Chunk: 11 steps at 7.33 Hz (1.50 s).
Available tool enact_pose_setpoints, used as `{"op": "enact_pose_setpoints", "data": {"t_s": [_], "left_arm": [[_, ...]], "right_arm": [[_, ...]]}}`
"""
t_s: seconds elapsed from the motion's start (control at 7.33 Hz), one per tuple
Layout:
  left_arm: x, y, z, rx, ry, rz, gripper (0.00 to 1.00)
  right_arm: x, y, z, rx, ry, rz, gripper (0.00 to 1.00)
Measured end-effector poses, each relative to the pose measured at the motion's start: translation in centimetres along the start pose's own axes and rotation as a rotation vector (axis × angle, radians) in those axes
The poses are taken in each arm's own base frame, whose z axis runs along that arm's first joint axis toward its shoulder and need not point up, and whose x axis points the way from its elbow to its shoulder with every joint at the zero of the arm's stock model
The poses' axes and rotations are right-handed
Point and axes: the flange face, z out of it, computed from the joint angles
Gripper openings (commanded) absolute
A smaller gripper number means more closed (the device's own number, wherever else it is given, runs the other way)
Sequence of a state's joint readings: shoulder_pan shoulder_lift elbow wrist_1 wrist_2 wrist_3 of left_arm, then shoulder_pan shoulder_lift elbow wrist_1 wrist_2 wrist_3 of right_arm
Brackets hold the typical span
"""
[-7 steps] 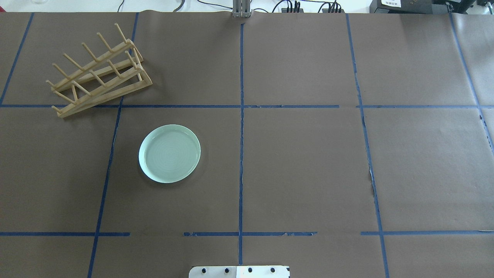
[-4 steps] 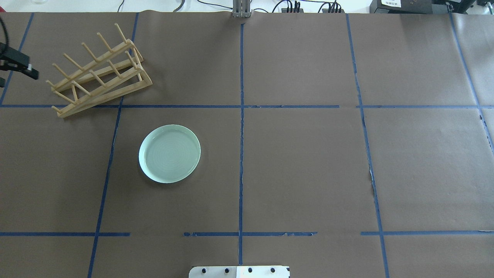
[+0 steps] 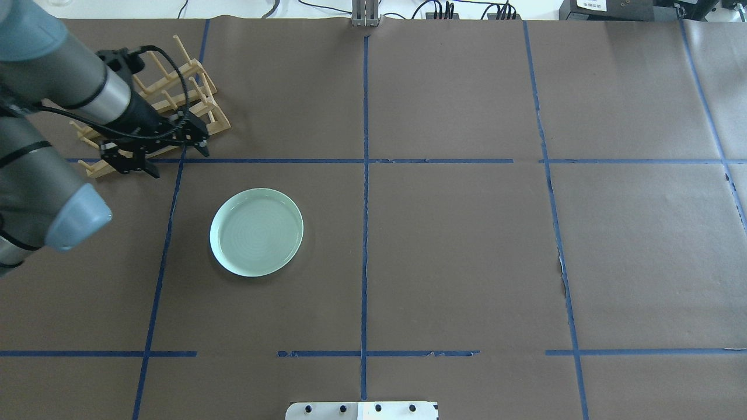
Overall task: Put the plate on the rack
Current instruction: 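Lower the left gripper onto the plate rim and close on it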
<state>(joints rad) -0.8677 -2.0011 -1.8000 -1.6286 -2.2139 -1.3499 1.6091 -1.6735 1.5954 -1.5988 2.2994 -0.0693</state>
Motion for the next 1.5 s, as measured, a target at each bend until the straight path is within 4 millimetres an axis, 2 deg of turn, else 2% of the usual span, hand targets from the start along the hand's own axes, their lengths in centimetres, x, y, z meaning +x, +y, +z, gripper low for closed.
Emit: {"op": "enact_pose_setpoints", "data": {"t_s": [0.14,0.27,0.41,0.55,0.82,1.09,1.5], "left_arm": [[3.4,1.4,2.4,0.021,-0.058,-0.031,0.99],[5.7,2.9,4.3,0.051,-0.11,-0.031,0.97],[7.3,4.6,6.7,0.062,-0.152,-0.013,0.96],[9.2,5.5,8.9,0.06,-0.185,-0.005,0.96],[12.7,6.6,11.4,0.046,-0.214,0.004,0.96],[14.5,7.6,12.6,0.033,-0.227,0.012,0.96],[15.2,8.3,13.9,0.046,-0.243,0.032,0.86]], "right_arm": [[0.0,0.0,0.0,0.0,0.0,0.0,1.0],[0.0,0.0,0.0,0.0,0.0,-0.001,1.0],[0.0,0.0,0.0,0.001,0.0,-0.002,1.0],[0.0,0.0,0.0,0.001,0.0,-0.002,1.0],[0.0,0.0,0.0,0.0,0.0,0.0,1.0],[0.0,0.0,0.0,0.0,0.0,0.0,1.0],[0.0,0.0,0.0,0.0,0.0,-0.001,1.0]]}}
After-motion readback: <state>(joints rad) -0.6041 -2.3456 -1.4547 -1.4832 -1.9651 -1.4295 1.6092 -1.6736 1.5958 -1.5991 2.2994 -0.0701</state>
